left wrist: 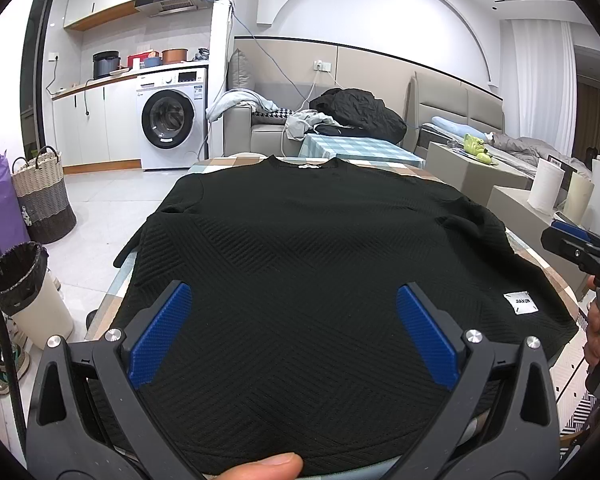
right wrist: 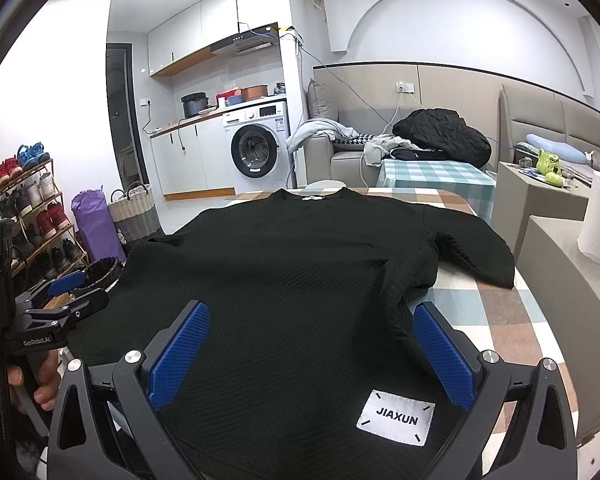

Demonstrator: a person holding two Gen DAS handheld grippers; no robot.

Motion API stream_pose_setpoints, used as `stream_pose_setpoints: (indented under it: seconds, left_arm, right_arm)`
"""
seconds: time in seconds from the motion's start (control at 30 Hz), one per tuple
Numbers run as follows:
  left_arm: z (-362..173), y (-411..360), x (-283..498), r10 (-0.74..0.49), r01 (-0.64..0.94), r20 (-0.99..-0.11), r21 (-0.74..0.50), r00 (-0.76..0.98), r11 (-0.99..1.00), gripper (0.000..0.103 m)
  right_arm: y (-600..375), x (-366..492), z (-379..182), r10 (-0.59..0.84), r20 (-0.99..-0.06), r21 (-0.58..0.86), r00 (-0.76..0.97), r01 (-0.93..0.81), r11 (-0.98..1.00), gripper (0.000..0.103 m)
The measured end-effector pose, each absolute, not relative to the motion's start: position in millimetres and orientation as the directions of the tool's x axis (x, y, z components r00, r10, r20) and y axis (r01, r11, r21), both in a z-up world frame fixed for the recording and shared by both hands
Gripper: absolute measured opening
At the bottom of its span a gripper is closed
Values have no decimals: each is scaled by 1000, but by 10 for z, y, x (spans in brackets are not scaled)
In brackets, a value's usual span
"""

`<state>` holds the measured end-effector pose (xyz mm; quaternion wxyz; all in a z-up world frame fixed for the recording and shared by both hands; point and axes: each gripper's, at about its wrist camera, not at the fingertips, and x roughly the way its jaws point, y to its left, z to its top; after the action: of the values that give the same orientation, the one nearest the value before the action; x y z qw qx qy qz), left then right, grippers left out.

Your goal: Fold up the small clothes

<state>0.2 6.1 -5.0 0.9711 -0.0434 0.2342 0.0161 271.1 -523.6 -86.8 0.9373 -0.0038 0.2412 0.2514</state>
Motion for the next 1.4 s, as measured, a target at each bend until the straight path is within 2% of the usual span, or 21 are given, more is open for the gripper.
stream_pose_setpoints:
  seconds: [0.27, 0.37, 0.7, 0.93, 1.1, 1.23, 1.4]
  left_arm:
    - [-83, 146, 29, 9, -61, -478, -94, 879, 994, 102]
    - [-73, 221, 92, 7, -67, -500, -102, 866, 993, 102]
    - [88, 556, 377, 70, -140, -536, -91, 841, 986, 102]
    - [128, 785, 737, 62, -175, -580, -142, 812, 974, 102]
    - [121, 856, 966, 45, -178, -591, -170, 806, 969, 102]
    - [126, 860, 1134, 41, -170, -606, -157, 795, 973, 102]
    - [111, 878, 1317, 28, -162, -614, -164, 789, 973, 102]
  right_arm:
    - [-5299, 2766, -889, 456, -467, 140, 758, -445, 884, 103]
    - [-5383, 2865, -933, 428, -500, 169, 753, -400, 901, 103]
    - [-5955, 3319, -946, 343, -583, 308, 736, -191, 932, 103]
    - [-6289, 3780, -927, 399, -616, 467, 679, -92, 879, 101]
    - [-6197, 4038, -987, 461, -656, 493, 598, -122, 861, 89]
    - [-6019, 4065, -1099, 506, -700, 480, 504, -193, 856, 89]
    - [-5774, 4098, -1173, 552, -703, 489, 448, -259, 833, 89]
